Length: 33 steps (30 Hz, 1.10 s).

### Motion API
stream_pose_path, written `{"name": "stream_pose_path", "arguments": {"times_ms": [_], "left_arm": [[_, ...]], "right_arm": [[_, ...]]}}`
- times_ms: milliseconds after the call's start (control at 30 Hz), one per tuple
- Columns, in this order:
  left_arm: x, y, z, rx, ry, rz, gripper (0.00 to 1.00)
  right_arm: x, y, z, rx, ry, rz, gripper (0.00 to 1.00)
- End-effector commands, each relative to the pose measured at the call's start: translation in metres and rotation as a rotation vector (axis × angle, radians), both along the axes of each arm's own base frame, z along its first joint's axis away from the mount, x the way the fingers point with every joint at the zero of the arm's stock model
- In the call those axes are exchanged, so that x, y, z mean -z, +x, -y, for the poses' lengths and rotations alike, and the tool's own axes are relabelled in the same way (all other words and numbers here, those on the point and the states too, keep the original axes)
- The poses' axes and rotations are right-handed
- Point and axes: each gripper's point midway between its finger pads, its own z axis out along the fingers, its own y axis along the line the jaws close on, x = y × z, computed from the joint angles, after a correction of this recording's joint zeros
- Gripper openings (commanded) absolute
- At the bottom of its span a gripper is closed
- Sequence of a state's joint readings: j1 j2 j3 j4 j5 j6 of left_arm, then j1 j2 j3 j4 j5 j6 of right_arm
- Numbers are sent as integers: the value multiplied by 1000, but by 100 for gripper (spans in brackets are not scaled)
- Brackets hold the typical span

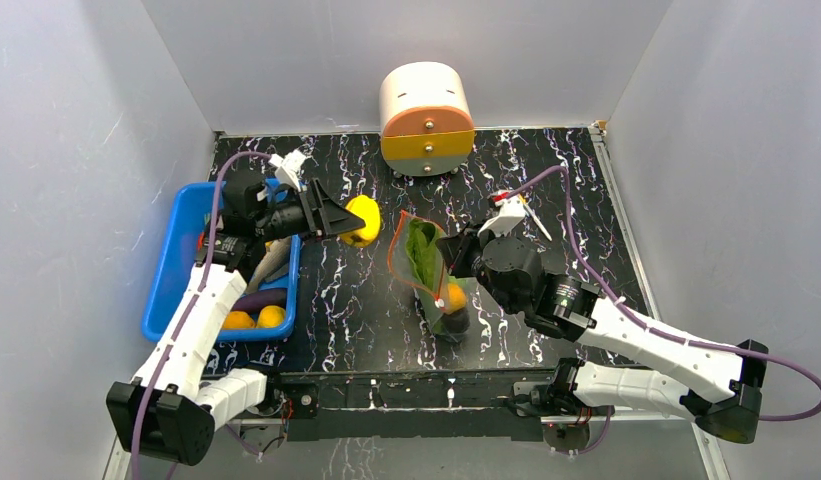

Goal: Place the food in the zip-top bag and seal the zipper
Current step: Place the fake vegetable in the zipper food storage bag.

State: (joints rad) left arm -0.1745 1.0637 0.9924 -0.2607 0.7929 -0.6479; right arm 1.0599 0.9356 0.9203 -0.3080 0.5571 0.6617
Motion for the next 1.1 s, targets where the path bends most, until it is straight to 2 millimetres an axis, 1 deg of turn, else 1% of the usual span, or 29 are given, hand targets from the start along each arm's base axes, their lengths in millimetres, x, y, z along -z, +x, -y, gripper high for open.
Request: {"name": "stream_pose_path", "arguments": {"times_ms": [0, 167, 433, 600, 800, 867, 1000, 1067], "left_arm": [[-22, -15, 23, 72, -89, 26, 38], [-18, -24, 40, 98, -109, -6, 38], [-2, -22, 50, 93, -90, -62, 38], [-2, -17, 56, 87, -98, -78, 38], [-10, -24, 68, 114, -121, -82, 37], [-9, -27, 71, 125, -118, -86, 37], [3, -30, 77, 139, -85, -118, 38], [13, -31, 78, 133, -53, -142, 38]], "right_arm": [[-49, 3, -6, 9, 169, 68, 0], [-52, 2, -7, 15, 218, 63, 0], [-58, 3, -12, 17, 296, 58, 0], [-55, 3, -19, 0, 307, 50, 0], [-57, 5, -23, 1, 308, 50, 0], [-57, 7, -24, 3, 303, 54, 0], [-58, 8, -27, -1, 316, 61, 0], [-59, 8, -27, -4, 324, 64, 0]]}}
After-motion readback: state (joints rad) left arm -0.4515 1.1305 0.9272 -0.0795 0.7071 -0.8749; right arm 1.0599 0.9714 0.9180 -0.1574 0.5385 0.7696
